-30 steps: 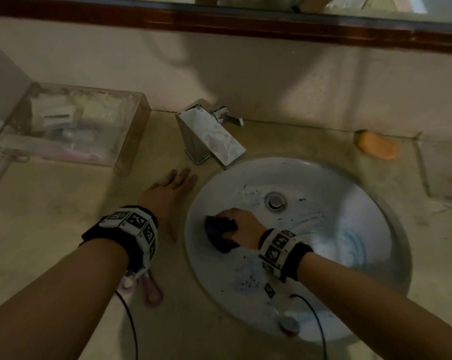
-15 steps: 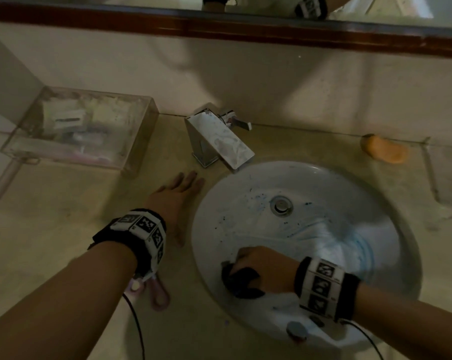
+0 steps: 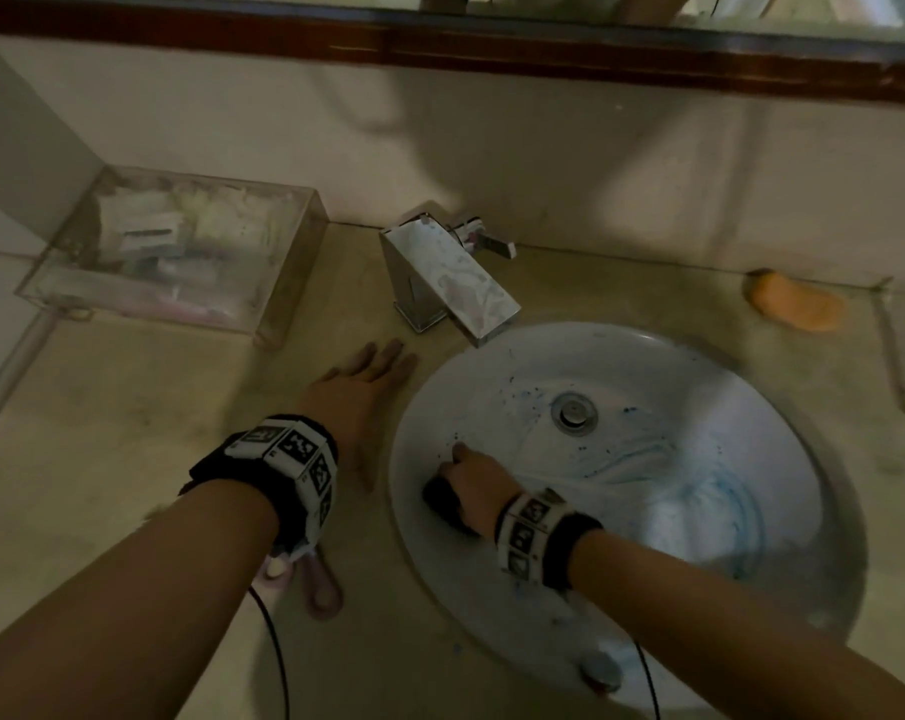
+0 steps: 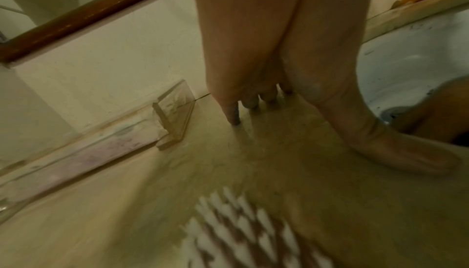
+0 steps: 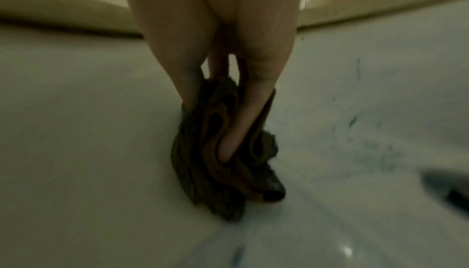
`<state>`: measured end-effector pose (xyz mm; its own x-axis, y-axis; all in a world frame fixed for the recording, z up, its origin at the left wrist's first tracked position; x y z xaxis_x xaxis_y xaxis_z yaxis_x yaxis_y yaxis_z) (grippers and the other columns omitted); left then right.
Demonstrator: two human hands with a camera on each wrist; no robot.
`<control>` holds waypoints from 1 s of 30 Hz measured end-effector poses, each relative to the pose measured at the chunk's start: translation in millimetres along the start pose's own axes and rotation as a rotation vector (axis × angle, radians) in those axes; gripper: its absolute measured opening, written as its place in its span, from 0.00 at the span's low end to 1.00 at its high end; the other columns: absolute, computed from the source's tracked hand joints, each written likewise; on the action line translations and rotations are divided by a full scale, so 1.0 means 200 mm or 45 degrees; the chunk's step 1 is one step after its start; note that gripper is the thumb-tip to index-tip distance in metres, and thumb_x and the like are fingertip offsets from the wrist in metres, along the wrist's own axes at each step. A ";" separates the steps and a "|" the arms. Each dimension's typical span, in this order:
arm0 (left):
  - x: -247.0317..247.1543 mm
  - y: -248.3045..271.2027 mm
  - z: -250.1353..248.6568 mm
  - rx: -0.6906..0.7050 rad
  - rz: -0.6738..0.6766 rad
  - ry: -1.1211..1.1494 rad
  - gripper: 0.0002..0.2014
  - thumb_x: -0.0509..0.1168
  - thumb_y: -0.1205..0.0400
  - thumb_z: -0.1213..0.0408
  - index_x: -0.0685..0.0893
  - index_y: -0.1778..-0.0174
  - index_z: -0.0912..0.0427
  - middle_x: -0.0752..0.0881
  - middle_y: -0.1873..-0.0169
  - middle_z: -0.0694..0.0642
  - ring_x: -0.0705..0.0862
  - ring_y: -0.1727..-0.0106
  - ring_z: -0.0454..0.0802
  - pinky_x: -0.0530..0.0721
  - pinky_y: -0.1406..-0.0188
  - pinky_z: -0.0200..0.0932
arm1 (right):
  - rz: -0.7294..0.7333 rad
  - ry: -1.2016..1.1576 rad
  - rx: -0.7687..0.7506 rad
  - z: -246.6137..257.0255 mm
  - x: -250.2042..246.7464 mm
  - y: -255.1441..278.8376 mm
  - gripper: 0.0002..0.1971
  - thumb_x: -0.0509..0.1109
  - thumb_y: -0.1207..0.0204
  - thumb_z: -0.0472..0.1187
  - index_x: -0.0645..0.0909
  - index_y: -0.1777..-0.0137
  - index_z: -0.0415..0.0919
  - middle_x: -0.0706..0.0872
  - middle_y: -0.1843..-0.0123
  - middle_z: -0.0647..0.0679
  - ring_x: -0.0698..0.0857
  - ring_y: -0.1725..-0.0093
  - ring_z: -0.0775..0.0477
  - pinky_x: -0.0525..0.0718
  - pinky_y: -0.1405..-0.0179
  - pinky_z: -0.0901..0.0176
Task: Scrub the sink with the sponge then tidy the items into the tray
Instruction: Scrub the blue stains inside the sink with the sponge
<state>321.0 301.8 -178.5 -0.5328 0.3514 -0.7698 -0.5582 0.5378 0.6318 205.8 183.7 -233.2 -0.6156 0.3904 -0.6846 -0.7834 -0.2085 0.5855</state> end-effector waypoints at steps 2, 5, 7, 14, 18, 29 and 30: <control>-0.01 0.01 0.00 0.003 0.009 0.016 0.71 0.84 0.43 0.50 0.34 0.18 0.47 0.32 0.17 0.48 0.36 0.15 0.54 0.54 0.15 0.59 | 0.014 -0.026 0.040 -0.03 -0.07 -0.06 0.20 0.59 0.18 0.37 0.71 0.27 0.32 0.70 0.27 0.31 0.77 0.33 0.33 0.76 0.33 0.49; -0.01 0.01 0.00 0.005 0.000 0.021 0.70 0.83 0.42 0.50 0.33 0.19 0.46 0.31 0.17 0.47 0.36 0.15 0.53 0.53 0.15 0.58 | 0.088 -0.142 -0.033 -0.05 -0.13 -0.03 0.21 0.65 0.24 0.45 0.79 0.38 0.30 0.81 0.36 0.32 0.80 0.37 0.36 0.77 0.37 0.51; 0.00 0.01 0.01 0.011 0.006 0.018 0.71 0.83 0.42 0.49 0.32 0.19 0.45 0.31 0.18 0.46 0.36 0.15 0.52 0.53 0.15 0.59 | 0.213 -0.201 -0.158 0.00 -0.09 0.04 0.17 0.72 0.27 0.40 0.81 0.42 0.30 0.85 0.41 0.33 0.83 0.40 0.37 0.79 0.40 0.51; 0.00 0.00 0.02 0.004 0.005 -0.018 0.72 0.83 0.43 0.48 0.30 0.20 0.44 0.30 0.18 0.46 0.35 0.15 0.52 0.55 0.15 0.59 | 0.038 -0.341 -0.071 0.04 0.02 -0.02 0.15 0.64 0.24 0.30 0.80 0.38 0.32 0.81 0.36 0.33 0.80 0.36 0.37 0.72 0.48 0.60; 0.00 0.01 0.01 0.016 -0.004 -0.013 0.74 0.84 0.45 0.48 0.28 0.22 0.43 0.31 0.18 0.46 0.36 0.15 0.52 0.55 0.16 0.58 | -0.197 -0.465 0.196 -0.07 -0.07 -0.17 0.07 0.60 0.20 0.34 0.80 0.54 0.37 0.83 0.45 0.36 0.80 0.39 0.39 0.76 0.40 0.52; -0.01 0.02 0.01 0.008 -0.012 0.008 0.72 0.84 0.44 0.50 0.31 0.20 0.45 0.30 0.18 0.45 0.35 0.15 0.51 0.52 0.14 0.55 | 0.028 -0.600 0.007 0.06 -0.09 -0.08 0.09 0.74 0.28 0.38 0.76 0.52 0.42 0.81 0.45 0.39 0.81 0.42 0.41 0.72 0.52 0.61; -0.01 0.02 0.01 0.010 -0.013 0.003 0.72 0.84 0.43 0.50 0.31 0.19 0.45 0.30 0.18 0.45 0.35 0.15 0.51 0.52 0.14 0.54 | -0.038 -0.644 0.055 0.06 -0.08 -0.10 0.08 0.73 0.28 0.36 0.76 0.53 0.41 0.81 0.46 0.39 0.81 0.42 0.42 0.73 0.52 0.61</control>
<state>320.5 304.5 -174.7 -0.5286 0.3443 -0.7759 -0.5585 0.5473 0.6233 232.2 191.6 -229.1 -0.4659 0.7831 -0.4118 -0.7893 -0.1575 0.5935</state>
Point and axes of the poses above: each hand's wrist, its own y-axis away from the middle knuckle, its own x-axis out of the palm, z = x × y, the point moved 3 cm from there along -y, towards the middle knuckle
